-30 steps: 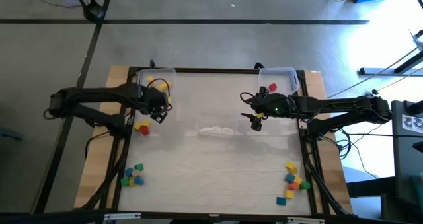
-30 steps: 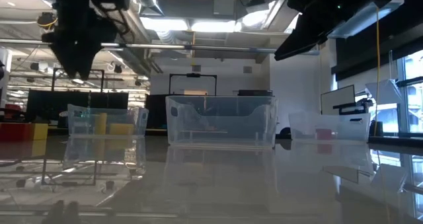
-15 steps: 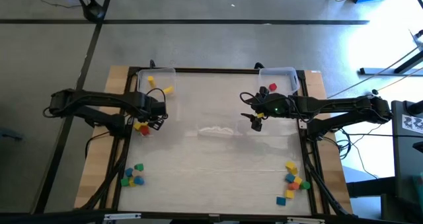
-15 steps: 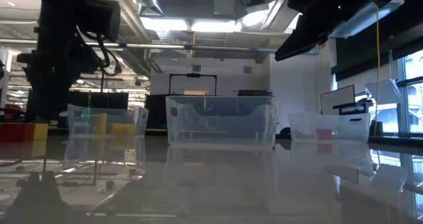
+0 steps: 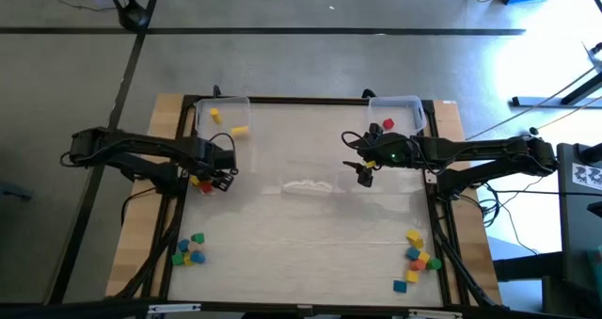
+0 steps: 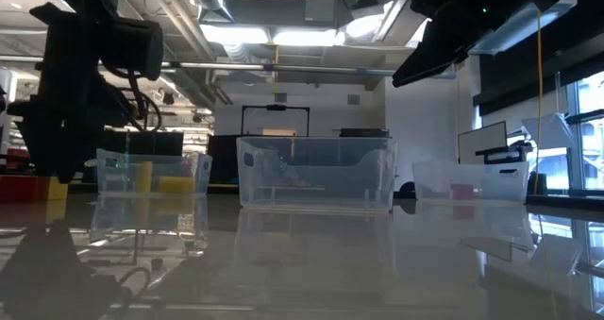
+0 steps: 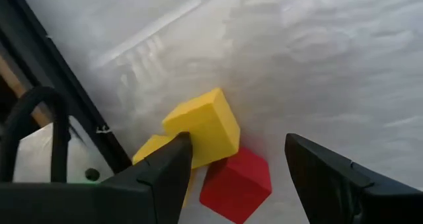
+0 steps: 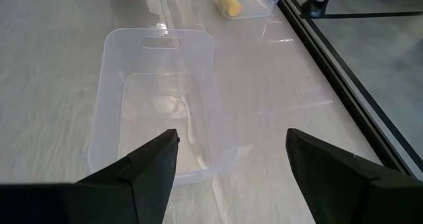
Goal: Sort blocks by size
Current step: Put the yellow square block into the bottom transparent bin
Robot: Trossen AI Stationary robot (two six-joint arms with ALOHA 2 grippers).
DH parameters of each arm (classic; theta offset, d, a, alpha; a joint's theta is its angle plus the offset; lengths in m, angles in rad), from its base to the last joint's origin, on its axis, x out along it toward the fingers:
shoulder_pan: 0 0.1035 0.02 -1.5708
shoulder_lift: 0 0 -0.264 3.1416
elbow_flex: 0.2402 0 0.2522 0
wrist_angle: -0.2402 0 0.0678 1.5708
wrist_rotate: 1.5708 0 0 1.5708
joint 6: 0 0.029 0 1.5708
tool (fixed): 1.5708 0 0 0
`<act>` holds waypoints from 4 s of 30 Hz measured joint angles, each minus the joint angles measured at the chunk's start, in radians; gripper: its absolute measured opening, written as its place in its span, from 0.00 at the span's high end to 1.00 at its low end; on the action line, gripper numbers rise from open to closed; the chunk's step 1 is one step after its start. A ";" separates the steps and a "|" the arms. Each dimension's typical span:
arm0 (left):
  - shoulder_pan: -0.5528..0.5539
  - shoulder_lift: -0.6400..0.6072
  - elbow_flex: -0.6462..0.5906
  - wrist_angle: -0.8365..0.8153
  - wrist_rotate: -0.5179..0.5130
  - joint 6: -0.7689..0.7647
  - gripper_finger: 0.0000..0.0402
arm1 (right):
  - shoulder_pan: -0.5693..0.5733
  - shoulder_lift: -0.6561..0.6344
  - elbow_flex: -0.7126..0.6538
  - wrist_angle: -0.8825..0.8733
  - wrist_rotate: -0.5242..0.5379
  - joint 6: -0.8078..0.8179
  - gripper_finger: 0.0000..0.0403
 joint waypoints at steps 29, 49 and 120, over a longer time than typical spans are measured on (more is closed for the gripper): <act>-0.078 0.003 0.087 0.124 -0.115 -0.047 0.43 | 0.000 0.000 0.000 0.006 -0.003 0.000 0.30; -0.089 0.148 0.087 0.157 -0.120 -0.041 0.43 | 0.000 0.000 0.000 -0.001 0.000 0.000 0.30; -0.127 0.419 0.344 0.871 -0.170 0.587 0.69 | 0.000 0.000 0.000 -0.001 0.000 0.000 0.30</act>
